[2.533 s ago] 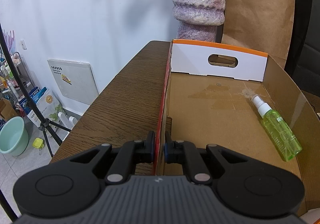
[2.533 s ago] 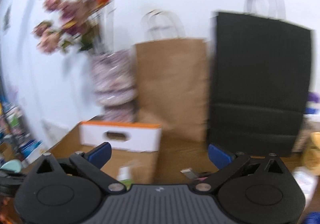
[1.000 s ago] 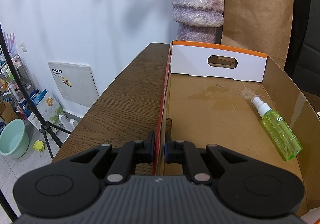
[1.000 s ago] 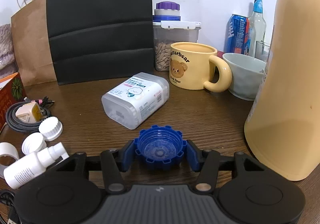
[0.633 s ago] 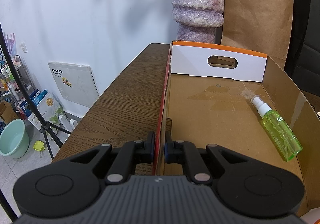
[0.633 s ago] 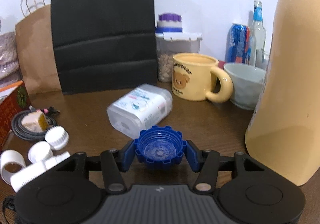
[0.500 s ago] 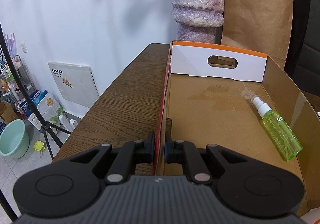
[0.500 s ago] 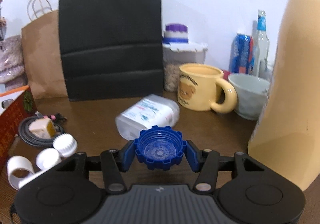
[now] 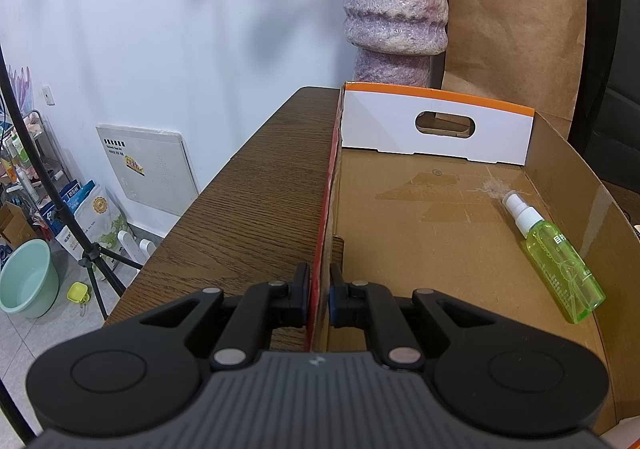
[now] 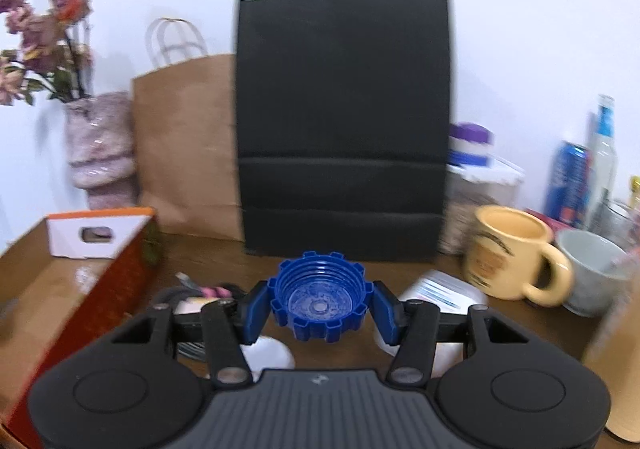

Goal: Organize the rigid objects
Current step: 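Carry the blue cap with the right tool into the tray and release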

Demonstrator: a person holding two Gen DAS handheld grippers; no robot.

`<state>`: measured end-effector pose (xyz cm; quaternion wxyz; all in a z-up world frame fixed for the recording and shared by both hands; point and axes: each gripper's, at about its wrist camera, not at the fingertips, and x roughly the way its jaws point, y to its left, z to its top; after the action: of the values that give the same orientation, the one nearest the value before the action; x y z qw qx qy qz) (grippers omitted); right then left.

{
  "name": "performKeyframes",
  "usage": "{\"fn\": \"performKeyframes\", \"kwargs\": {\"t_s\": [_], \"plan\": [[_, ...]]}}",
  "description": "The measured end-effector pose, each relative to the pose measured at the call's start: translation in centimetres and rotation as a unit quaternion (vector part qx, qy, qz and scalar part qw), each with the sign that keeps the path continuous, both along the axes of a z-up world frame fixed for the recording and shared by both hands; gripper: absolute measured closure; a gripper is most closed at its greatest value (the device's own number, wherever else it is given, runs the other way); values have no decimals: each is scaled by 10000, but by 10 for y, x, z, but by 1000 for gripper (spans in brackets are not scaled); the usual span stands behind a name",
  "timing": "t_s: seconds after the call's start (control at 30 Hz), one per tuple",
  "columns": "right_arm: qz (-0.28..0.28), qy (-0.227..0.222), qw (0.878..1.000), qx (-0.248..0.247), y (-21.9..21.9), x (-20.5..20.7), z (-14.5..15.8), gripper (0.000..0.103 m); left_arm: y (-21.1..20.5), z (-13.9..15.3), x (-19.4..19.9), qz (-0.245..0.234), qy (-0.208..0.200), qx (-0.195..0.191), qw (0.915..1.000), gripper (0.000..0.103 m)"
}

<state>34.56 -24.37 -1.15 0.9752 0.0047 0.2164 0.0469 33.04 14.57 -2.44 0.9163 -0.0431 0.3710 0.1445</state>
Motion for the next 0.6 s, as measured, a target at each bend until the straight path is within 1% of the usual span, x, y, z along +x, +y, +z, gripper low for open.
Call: {"fn": "performKeyframes", "kwargs": {"t_s": [0.23, 0.6], "plan": [[573, -109, 9983, 40, 54, 14, 14, 50, -1, -1, -1, 2, -3, 1, 10000, 93], [1447, -132, 9892, 180, 134, 30, 31, 50, -1, 0, 0, 2, -8, 10, 10000, 93]]}}
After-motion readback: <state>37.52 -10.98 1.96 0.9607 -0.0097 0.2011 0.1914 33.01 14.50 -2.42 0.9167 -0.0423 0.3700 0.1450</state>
